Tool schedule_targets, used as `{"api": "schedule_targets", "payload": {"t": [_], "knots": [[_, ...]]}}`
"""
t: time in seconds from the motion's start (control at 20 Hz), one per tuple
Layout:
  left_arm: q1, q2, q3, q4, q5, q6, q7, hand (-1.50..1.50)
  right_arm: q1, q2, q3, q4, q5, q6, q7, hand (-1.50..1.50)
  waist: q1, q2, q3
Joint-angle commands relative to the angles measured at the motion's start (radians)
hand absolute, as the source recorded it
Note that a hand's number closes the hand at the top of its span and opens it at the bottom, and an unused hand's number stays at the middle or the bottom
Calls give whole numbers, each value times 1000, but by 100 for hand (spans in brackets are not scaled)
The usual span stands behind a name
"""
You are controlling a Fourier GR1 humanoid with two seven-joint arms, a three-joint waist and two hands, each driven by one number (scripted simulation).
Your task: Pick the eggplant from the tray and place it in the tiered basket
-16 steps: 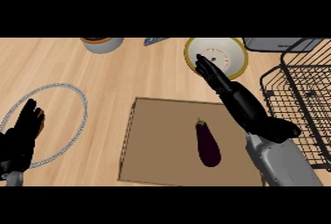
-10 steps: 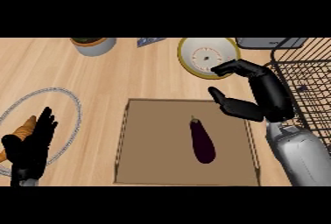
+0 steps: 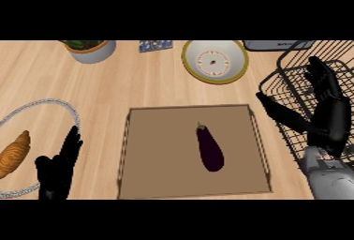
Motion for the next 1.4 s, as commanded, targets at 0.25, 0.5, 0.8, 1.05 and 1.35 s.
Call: {"api": "schedule_targets", "payload": {"t": [0.25, 0.5, 0.8, 1.05, 1.35], "knots": [[-13, -53, -36, 42, -42, 13, -45, 0, 172, -95, 222, -229, 236, 224, 503, -150, 26, 4, 5], [-22, -51, -55, 47, -55, 2, -27, 0, 118, -187, 350, -284, 340, 472, 770, -150, 41, 5, 4], [-29, -43, -58, 34, -55, -20, -25, 0, -78, -143, 440, -283, 469, 700, 1101, -150, 73, 7, 6], [-77, -91, -67, 75, -72, 3, -17, 0, -136, -8, 524, -216, 590, 751, 1188, -150, 62, 11, 9], [-75, -76, -48, 74, -69, -9, -15, 0, -182, 125, 538, -73, 689, 812, 1199, -150, 67, 12, 10]]}}
